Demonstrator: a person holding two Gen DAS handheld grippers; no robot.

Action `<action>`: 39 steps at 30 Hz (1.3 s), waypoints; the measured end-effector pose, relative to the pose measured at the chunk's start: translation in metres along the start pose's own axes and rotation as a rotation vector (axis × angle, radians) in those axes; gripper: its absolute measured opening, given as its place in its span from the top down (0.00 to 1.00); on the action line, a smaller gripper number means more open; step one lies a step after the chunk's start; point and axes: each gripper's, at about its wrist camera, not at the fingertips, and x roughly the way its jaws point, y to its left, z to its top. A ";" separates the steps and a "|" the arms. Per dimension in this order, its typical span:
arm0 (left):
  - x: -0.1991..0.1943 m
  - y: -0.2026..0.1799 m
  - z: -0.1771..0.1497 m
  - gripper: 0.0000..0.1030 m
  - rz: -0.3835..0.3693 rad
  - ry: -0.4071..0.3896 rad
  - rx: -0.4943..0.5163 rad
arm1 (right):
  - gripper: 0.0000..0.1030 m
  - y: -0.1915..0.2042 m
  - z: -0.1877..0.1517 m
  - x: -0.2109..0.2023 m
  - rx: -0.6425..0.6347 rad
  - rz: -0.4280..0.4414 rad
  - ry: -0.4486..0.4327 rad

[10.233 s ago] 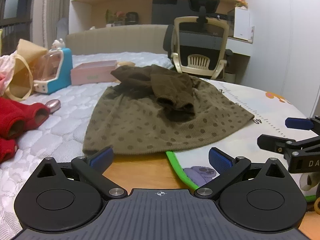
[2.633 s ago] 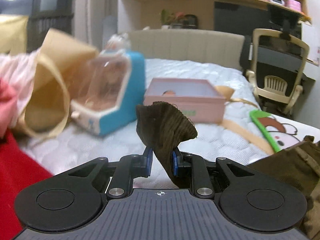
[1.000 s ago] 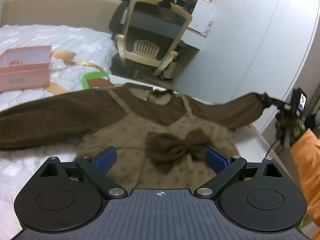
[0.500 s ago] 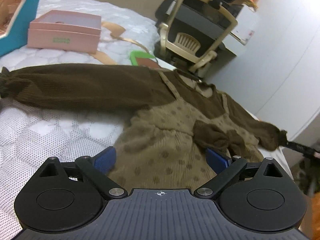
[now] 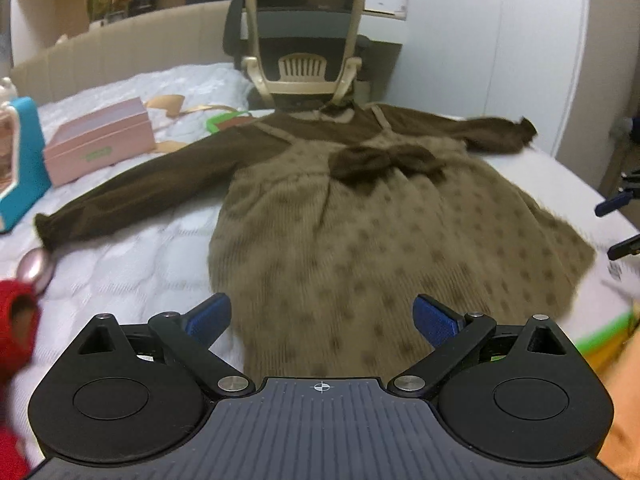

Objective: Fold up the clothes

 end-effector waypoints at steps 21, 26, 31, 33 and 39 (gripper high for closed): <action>-0.006 -0.055 -0.017 0.02 0.131 -0.027 0.183 | 0.27 0.058 0.031 0.029 -0.062 0.049 -0.172; -0.015 -0.080 -0.011 0.01 0.042 -0.077 0.217 | 0.28 0.079 0.038 0.054 -0.188 -0.152 -0.205; -0.002 -0.102 -0.019 0.01 0.068 -0.056 0.296 | 0.34 0.053 0.060 0.027 -0.039 -0.425 -0.447; 0.007 -0.093 -0.019 0.01 0.164 -0.048 0.287 | 0.34 0.050 0.059 0.021 -0.056 -0.447 -0.454; 0.007 -0.019 -0.010 0.01 0.404 -0.083 0.035 | 0.31 0.058 0.027 0.040 -0.144 -0.352 -0.279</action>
